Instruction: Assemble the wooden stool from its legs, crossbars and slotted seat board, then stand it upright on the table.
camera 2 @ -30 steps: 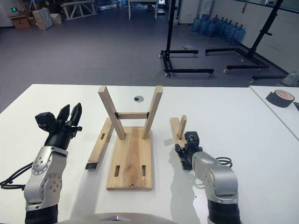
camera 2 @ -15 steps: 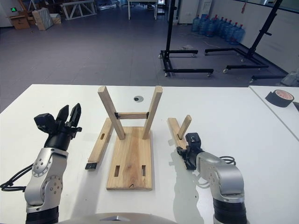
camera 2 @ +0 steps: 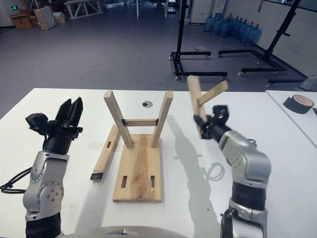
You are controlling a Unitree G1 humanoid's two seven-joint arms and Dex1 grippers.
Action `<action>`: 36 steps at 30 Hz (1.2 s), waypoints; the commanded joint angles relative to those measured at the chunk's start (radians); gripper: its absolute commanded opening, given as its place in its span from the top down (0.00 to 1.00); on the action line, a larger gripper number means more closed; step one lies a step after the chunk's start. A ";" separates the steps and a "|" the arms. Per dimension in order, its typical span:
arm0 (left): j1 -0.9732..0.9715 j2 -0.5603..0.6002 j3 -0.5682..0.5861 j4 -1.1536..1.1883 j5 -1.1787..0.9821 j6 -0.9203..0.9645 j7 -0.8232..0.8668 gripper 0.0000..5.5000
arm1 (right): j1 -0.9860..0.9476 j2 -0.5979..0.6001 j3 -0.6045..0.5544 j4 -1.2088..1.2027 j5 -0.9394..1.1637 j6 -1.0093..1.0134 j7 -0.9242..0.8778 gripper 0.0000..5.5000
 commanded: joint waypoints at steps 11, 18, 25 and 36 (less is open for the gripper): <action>0.078 0.271 -0.110 -0.156 -0.571 0.341 -0.417 0.31 | 0.136 -0.125 0.120 -0.380 0.739 0.210 0.383 0.63; 0.040 0.311 -0.105 -0.117 -0.557 0.363 -0.390 0.31 | 0.185 -0.235 0.171 -0.381 0.766 0.165 0.509 0.63; 0.033 0.341 -0.114 -0.185 -0.712 0.417 -0.399 0.31 | 0.234 -0.305 0.302 -0.410 0.648 0.088 0.572 0.63; 0.030 0.356 -0.145 -0.142 -0.616 0.421 -0.350 0.31 | 0.241 -0.317 0.340 -0.426 0.681 0.058 0.540 0.63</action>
